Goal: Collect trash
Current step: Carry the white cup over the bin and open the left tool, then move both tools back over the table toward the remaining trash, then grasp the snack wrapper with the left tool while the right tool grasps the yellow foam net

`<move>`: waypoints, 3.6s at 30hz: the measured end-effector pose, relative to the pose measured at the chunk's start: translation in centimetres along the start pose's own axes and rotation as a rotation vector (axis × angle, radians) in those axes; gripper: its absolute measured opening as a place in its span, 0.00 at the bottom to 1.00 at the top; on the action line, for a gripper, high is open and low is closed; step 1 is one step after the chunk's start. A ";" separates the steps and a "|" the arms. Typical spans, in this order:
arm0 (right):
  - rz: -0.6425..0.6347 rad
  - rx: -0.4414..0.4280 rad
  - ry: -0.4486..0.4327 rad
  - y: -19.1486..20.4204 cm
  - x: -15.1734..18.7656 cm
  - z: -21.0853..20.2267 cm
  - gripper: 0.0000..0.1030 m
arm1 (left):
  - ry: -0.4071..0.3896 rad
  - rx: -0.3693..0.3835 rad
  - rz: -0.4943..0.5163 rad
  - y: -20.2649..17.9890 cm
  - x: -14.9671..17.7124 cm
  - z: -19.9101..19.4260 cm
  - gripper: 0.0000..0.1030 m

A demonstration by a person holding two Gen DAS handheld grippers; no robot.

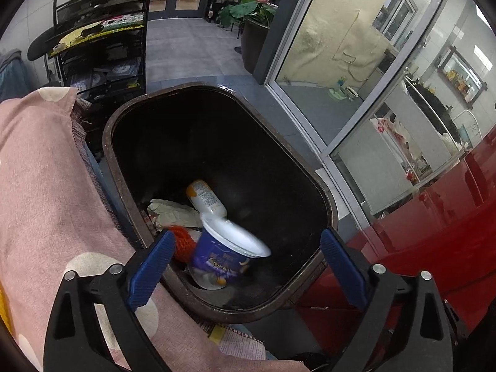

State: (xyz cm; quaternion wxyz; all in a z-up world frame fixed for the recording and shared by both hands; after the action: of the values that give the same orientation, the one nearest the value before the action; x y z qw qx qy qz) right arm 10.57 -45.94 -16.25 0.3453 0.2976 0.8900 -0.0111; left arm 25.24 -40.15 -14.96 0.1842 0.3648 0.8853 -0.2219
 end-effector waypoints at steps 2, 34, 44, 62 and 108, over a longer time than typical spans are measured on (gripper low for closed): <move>-0.002 0.002 0.000 0.0 0.1 -0.2 0.65 | -0.008 -0.006 0.007 -0.1 0.0 -0.2 0.93; -0.181 -0.149 -0.026 10.1 -0.3 -1.8 0.79 | -0.340 -0.196 -0.154 8.6 6.6 -16.4 0.94; -0.316 -0.259 0.009 18.0 0.6 -1.9 0.79 | -0.347 -0.317 -0.236 15.1 11.8 -19.6 0.94; -0.501 -0.445 0.173 33.7 3.0 0.4 0.79 | -0.310 -0.482 -0.419 29.7 19.4 -24.2 0.94; -0.452 -0.503 0.312 35.6 2.8 3.7 0.20 | -0.388 -0.382 -0.438 28.9 16.8 -25.6 0.41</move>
State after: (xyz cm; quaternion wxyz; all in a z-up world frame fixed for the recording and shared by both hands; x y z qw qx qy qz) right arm 30.30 -15.99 -14.17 0.2570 -0.0025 0.9500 0.1775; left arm 30.86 1.22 -9.31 0.3621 0.0760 0.9165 -0.1519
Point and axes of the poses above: each gripper's, at about its wrist camera, not at the fingertips, and z roughly the way its jaws point, y to its left, x to its underside, the point moved 9 cm from there along z, roughly the way its jaws point, and after that the axes turned 2 degrees about y, right-handed, at the moved point
